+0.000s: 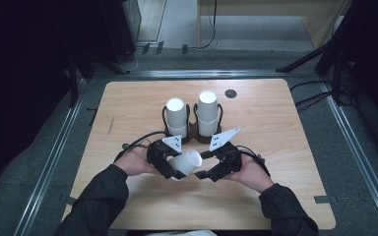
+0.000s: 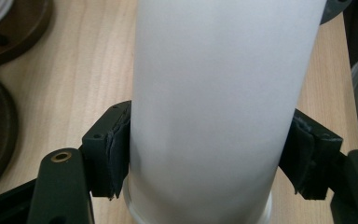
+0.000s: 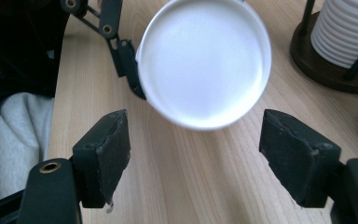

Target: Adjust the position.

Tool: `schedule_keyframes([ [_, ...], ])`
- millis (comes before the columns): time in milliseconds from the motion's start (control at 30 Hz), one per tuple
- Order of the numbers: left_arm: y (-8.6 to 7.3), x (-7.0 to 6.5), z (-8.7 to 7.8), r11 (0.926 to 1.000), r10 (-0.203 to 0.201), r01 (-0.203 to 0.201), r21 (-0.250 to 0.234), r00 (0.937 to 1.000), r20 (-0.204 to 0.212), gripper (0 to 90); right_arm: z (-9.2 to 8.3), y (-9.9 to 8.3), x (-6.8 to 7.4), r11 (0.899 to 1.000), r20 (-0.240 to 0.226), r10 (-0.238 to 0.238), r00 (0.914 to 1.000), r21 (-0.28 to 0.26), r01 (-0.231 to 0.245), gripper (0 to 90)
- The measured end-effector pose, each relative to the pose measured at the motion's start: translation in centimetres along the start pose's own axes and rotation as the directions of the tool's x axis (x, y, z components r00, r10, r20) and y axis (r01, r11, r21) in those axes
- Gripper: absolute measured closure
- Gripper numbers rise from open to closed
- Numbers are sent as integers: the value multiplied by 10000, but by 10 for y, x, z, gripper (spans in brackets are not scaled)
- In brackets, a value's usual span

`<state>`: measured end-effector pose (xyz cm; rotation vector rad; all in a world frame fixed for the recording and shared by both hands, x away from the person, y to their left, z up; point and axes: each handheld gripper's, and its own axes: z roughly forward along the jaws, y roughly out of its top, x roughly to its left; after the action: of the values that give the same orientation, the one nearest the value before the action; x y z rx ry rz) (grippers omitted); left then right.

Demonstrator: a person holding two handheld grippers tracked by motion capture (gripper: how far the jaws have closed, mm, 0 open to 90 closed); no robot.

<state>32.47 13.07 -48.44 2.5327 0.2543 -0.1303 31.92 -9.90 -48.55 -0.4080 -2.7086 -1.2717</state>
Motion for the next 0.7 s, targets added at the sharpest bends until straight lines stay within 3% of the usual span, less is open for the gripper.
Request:
schedule_keyframes([
  [300, 6, -5, 9, 9991, 295, -306, 302, 9989, 359, 271, 8, 11, 7, 9988, -249, -495, 9985, -13, 495, 257],
  [433, 9, -7, 12, 9985, 286, -312, 447, 9979, 584, 269, 10, 12, 9, 9979, -358, -608, 9975, 190, 615, 324],
  [700, 8, -7, 8, 9997, 240, -244, 52, 9968, 762, 255, 5, 13, 9, 9975, -504, -674, 9965, 180, 684, 333],
])
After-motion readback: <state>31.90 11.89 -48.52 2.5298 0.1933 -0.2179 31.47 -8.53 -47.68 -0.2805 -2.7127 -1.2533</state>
